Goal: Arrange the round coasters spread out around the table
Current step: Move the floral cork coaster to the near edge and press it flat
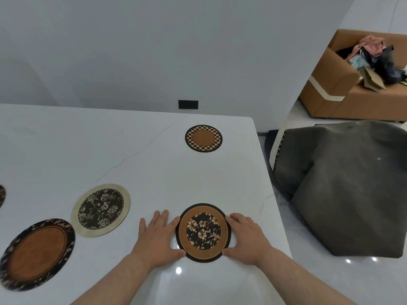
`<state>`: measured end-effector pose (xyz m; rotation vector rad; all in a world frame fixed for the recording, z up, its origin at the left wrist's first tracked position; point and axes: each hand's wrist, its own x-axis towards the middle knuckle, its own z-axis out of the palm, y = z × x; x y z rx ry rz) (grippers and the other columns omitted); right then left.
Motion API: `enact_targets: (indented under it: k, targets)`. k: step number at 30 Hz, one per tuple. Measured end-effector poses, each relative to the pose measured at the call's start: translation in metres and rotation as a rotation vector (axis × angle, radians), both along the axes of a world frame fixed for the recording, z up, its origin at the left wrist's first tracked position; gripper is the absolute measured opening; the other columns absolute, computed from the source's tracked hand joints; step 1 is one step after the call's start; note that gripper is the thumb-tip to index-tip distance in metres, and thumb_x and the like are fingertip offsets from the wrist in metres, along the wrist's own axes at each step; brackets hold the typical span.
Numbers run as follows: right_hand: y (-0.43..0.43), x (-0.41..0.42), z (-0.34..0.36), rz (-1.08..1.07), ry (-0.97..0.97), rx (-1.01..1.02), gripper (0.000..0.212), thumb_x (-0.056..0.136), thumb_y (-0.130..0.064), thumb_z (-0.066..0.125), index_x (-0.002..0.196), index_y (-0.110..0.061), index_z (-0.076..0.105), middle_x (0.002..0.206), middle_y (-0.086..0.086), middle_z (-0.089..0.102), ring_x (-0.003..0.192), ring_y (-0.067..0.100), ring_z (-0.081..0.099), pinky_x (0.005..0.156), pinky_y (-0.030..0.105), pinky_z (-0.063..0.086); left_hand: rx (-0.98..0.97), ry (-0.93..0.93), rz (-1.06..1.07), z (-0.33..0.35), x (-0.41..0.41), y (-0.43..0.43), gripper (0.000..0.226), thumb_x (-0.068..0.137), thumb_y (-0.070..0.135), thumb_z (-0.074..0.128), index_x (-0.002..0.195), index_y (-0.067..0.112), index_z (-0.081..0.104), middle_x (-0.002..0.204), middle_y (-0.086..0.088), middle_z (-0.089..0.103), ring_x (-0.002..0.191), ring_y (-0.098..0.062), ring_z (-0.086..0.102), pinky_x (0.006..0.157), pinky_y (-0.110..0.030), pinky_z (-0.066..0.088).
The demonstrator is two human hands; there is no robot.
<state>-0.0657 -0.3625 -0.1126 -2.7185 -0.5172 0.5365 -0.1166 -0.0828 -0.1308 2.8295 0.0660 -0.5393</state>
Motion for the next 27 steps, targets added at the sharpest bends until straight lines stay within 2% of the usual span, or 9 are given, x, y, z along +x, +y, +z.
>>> enact_targets:
  k: [8, 10, 12, 13, 15, 19, 22, 27]
  targets:
    - [0.003, 0.000, 0.007, 0.029, 0.023, -0.043, 0.092, 0.063, -0.069, 0.059, 0.143, -0.033, 0.031, 0.145, -0.008, 0.035, 0.130, 0.020, 0.036, 0.108, 0.035, 0.032, 0.026, 0.029, -0.037, 0.013, 0.004, -0.001, 0.099, 0.058, 0.075, 0.049, 0.146, 0.043, 0.015, 0.161, -0.002, 0.008, 0.147, -0.027, -0.001, 0.115, -0.056, -0.001]
    - [0.005, 0.003, 0.012, 0.060, 0.055, -0.075, 0.085, 0.068, -0.061, 0.061, 0.142, -0.029, 0.033, 0.142, -0.006, 0.037, 0.128, 0.021, 0.038, 0.107, 0.034, 0.035, 0.018, 0.058, -0.080, 0.023, 0.010, 0.002, 0.086, 0.066, 0.062, 0.055, 0.143, 0.038, 0.026, 0.154, -0.004, 0.023, 0.143, -0.027, 0.015, 0.114, -0.051, 0.016]
    - [0.007, 0.008, 0.020, 0.057, 0.117, -0.088, 0.068, 0.078, -0.053, 0.061, 0.138, -0.027, 0.041, 0.137, -0.004, 0.043, 0.126, 0.022, 0.042, 0.105, 0.034, 0.039, 0.000, 0.072, -0.097, 0.033, 0.016, 0.006, 0.065, 0.072, 0.048, 0.058, 0.133, 0.030, 0.043, 0.136, 0.000, 0.043, 0.128, -0.022, 0.039, 0.101, -0.038, 0.036]
    - [0.008, 0.010, 0.025, 0.032, 0.145, -0.087, 0.061, 0.082, -0.050, 0.059, 0.136, -0.027, 0.044, 0.135, -0.003, 0.047, 0.125, 0.022, 0.045, 0.104, 0.035, 0.040, -0.021, 0.084, -0.078, 0.039, 0.018, 0.008, 0.057, 0.076, 0.044, 0.058, 0.129, 0.028, 0.048, 0.129, 0.002, 0.049, 0.121, -0.020, 0.046, 0.095, -0.034, 0.040]
    - [0.006, 0.015, 0.035, -0.039, 0.172, -0.105, 0.055, 0.089, -0.046, 0.054, 0.138, -0.025, 0.043, 0.137, 0.001, 0.049, 0.126, 0.023, 0.046, 0.104, 0.036, 0.040, -0.076, 0.097, -0.007, 0.050, 0.018, 0.012, 0.048, 0.082, 0.041, 0.057, 0.128, 0.027, 0.051, 0.127, 0.004, 0.055, 0.115, -0.017, 0.052, 0.091, -0.030, 0.042]
    - [-0.005, 0.012, 0.055, -0.127, 0.152, -0.138, 0.054, 0.093, -0.041, 0.051, 0.144, -0.025, 0.039, 0.146, -0.001, 0.044, 0.133, 0.020, 0.042, 0.109, 0.033, 0.035, -0.136, 0.071, 0.069, 0.072, 0.011, 0.018, 0.050, 0.085, 0.041, 0.058, 0.133, 0.029, 0.048, 0.131, 0.006, 0.056, 0.118, -0.012, 0.051, 0.091, -0.025, 0.042]
    - [-0.008, 0.004, 0.072, -0.140, 0.079, -0.096, 0.049, 0.092, -0.042, 0.053, 0.139, -0.028, 0.046, 0.143, -0.007, 0.050, 0.130, 0.014, 0.046, 0.107, 0.030, 0.036, -0.149, 0.061, 0.067, 0.093, 0.003, 0.022, 0.051, 0.084, 0.037, 0.059, 0.133, 0.031, 0.048, 0.131, 0.008, 0.055, 0.118, -0.010, 0.051, 0.090, -0.022, 0.042]
    - [-0.004, -0.007, 0.109, -0.114, -0.011, -0.030, 0.047, 0.092, -0.043, 0.052, 0.136, -0.028, 0.050, 0.138, -0.010, 0.055, 0.124, 0.011, 0.050, 0.103, 0.027, 0.039, -0.180, 0.021, 0.110, 0.131, -0.011, 0.026, 0.049, 0.085, 0.038, 0.059, 0.132, 0.030, 0.049, 0.130, 0.008, 0.054, 0.114, -0.010, 0.053, 0.094, -0.026, 0.044]
